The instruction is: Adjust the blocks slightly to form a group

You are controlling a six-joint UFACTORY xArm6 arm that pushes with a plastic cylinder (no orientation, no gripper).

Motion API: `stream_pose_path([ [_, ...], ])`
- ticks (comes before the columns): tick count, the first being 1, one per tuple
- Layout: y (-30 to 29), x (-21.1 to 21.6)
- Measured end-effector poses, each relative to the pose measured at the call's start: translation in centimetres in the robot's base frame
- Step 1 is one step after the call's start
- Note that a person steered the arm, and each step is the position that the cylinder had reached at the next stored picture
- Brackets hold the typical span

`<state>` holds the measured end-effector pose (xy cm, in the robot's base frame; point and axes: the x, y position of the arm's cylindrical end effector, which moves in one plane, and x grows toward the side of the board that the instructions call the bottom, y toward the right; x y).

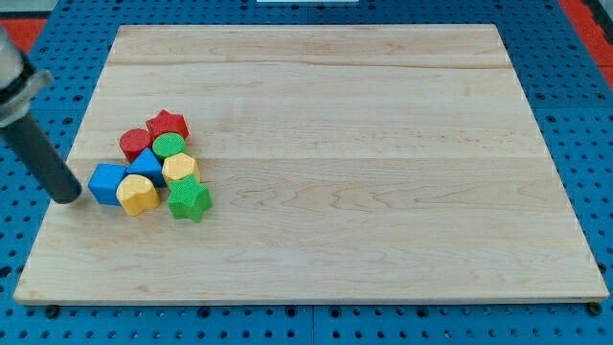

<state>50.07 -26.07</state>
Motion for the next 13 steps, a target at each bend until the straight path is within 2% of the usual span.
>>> stream_pose_path([
  [1,3.5,0.0],
  [2,3.3,0.6],
  [3,1.2,3.7],
  [4,2.7,6.0],
  [5,5.9,5.8],
  [8,9.4,4.1],
  [10,8.4,4.8],
  [12,8.5,3.4],
  [13,7.8,5.5],
])
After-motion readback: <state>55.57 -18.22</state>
